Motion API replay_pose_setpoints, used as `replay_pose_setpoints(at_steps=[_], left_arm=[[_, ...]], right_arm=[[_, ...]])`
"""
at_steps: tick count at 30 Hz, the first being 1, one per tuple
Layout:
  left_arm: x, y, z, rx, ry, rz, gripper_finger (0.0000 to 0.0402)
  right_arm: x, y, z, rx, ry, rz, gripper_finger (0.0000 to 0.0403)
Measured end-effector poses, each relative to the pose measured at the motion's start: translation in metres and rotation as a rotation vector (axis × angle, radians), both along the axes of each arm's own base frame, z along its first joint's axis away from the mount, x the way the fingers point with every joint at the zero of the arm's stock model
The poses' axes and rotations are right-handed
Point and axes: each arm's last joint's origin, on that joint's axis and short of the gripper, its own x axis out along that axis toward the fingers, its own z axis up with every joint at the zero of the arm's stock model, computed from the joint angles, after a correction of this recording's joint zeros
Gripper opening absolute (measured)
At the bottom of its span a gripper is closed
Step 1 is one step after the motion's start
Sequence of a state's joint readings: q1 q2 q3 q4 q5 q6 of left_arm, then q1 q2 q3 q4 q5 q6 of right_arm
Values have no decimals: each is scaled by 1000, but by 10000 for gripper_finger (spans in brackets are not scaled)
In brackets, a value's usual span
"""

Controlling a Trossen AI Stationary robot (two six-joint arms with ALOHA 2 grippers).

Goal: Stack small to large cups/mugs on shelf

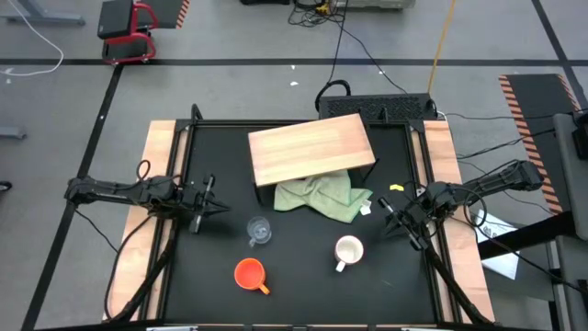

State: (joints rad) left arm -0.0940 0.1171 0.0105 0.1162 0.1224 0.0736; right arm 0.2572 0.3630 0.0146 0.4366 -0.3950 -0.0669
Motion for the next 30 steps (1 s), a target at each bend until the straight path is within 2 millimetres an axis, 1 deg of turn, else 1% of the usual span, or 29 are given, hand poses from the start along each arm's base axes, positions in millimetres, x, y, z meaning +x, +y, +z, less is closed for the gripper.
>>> replay_pose_setpoints(at_steps=[23, 30], left_arm=[[0, 0, 0, 0, -1, 0, 24], [0, 0, 3, -6, -32, 10, 24]], right_arm=[[0, 0, 0, 0, 0, 0, 0], [0, 0, 0, 0, -1, 0, 0]])
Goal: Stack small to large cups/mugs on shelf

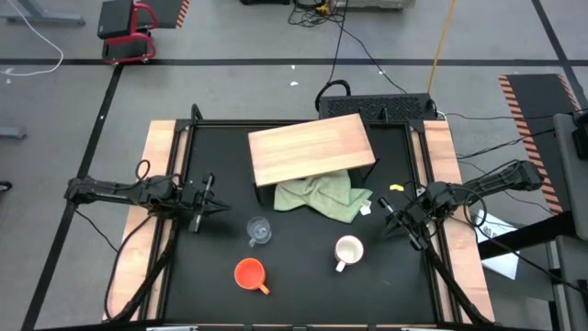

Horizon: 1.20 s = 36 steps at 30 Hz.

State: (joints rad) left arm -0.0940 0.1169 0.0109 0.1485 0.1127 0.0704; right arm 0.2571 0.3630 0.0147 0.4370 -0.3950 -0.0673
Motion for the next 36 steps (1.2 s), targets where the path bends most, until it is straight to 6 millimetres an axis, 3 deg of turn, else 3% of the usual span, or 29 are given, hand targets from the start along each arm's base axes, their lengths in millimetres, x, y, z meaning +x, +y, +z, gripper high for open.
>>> replay_pose_setpoints(at_steps=[16, 22, 30, 36], left_arm=[[0, 1, 2, -46, -8, 24, 23], [0, 2, 4, -68, -32, 58, 5], [11, 2, 41, -13, -16, 95, 2], [38, 5, 69, 28, 219, 249, 1]], right_arm=[[0, 0, 0, 0, 1, 0, 0], [0, 0, 0, 0, 0, 0, 0], [0, 0, -2, -5, 19, 0, 0], [0, 0, -2, -6, 22, 0, 0]])
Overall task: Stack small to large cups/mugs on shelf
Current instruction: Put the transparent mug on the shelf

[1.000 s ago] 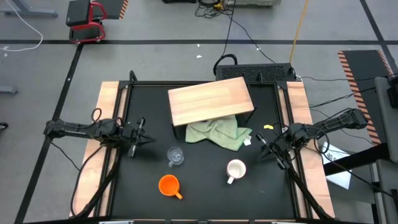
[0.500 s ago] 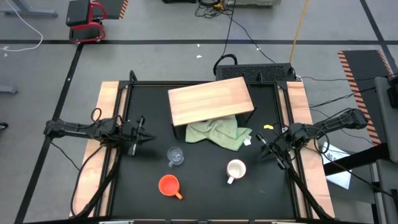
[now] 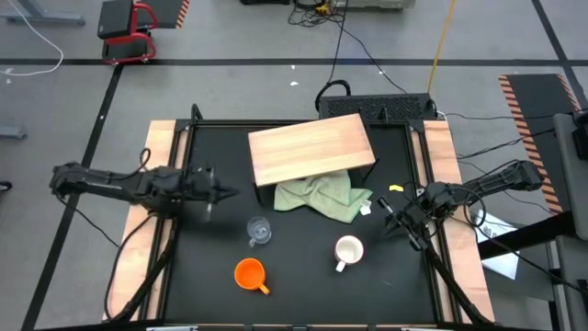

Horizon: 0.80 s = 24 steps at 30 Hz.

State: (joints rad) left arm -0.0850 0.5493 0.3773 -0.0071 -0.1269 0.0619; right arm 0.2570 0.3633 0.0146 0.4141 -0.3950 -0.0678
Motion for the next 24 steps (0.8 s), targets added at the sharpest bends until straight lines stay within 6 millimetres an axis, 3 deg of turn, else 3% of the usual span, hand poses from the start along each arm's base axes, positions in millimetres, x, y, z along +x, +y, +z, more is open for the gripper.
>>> replay_pose_setpoints(at_steps=[2, 10, 15, 24], left_arm=[[11, 1, 7, -39, 106, 46, 1], [56, -14, 31, -69, 430, -112, 1], [73, -25, 45, -53, 578, -205, 0], [91, -33, 32, 21, 806, -276, 0]], right_arm=[[0, 0, 0, 0, 0, 0, 0], [0, 0, 0, 2, 3, 0, 0], [0, 0, -1, 1, 7, 0, 0], [0, 0, -1, 1, 10, 0, 0]])
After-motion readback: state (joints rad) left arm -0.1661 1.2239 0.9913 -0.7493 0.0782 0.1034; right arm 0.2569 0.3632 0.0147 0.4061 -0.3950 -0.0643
